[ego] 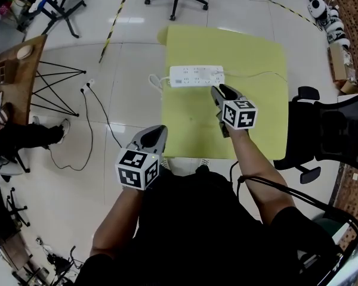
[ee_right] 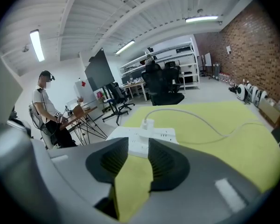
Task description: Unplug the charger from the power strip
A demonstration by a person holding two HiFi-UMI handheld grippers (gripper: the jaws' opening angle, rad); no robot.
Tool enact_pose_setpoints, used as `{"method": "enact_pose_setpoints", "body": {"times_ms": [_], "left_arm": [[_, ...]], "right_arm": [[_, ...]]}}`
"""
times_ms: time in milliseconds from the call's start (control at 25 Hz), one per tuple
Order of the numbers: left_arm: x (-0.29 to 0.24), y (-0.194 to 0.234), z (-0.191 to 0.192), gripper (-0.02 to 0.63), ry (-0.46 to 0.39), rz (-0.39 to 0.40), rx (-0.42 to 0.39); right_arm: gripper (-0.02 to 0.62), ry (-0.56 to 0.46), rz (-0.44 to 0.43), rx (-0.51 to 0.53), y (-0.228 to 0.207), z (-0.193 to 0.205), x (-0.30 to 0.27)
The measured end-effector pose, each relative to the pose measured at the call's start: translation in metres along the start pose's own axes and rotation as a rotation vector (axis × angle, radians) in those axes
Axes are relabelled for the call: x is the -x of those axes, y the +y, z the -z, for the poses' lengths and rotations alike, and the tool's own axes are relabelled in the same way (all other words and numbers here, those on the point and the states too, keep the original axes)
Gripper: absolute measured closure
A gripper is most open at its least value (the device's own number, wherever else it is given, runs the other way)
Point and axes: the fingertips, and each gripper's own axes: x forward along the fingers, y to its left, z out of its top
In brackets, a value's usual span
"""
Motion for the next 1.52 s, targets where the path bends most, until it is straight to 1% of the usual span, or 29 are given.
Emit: {"method": "enact_pose_setpoints", "body": {"times_ms": [160,320,400,640,760,800,960,1320,1520], "left_arm": [[0.005,0.001,0.007,0.600,0.009,-0.010,0.007],[0.013,0.001,0.010,0.600,0.004,-0.027,0.020],[0.018,0.004,0.010,0.600,-0.005,-0.041,0.028],[0.037,0.016,0.014,0.601,-0.019,-0.090,0.057],[0.043,0.022,0.017,0.601,-0.023,-0.108,0.073],[0.044,0.022,0.017,0.601,-0.024,-0.111,0.076],[0.048,0.024,0.016,0.601,-0.032,-0.112,0.078],[0.057,0.032,0.015,0.601,-0.045,-0.105,0.078],[0.061,0.034,0.015,0.601,-0.048,-0.102,0.074]], "right_arm": [[0.432,-0.004,0.006,-0.007,-0.005,-0.008,-0.019],[0.397,0.012,0.033,0.007,-0.011,-0.014,-0.034],[0.393,0.021,0.050,0.020,-0.013,-0.016,-0.041],[0.393,0.046,0.081,0.025,-0.018,-0.019,-0.059],[0.394,0.062,0.096,0.048,-0.017,-0.017,-0.065],[0.405,0.069,0.101,0.057,-0.018,-0.017,-0.066],[0.428,0.085,0.107,0.069,-0.015,-0.017,-0.067],[0.442,0.080,0.103,-0.008,-0.011,-0.019,-0.060],[0.442,0.090,0.113,0.016,-0.012,-0.022,-0.057]]}}
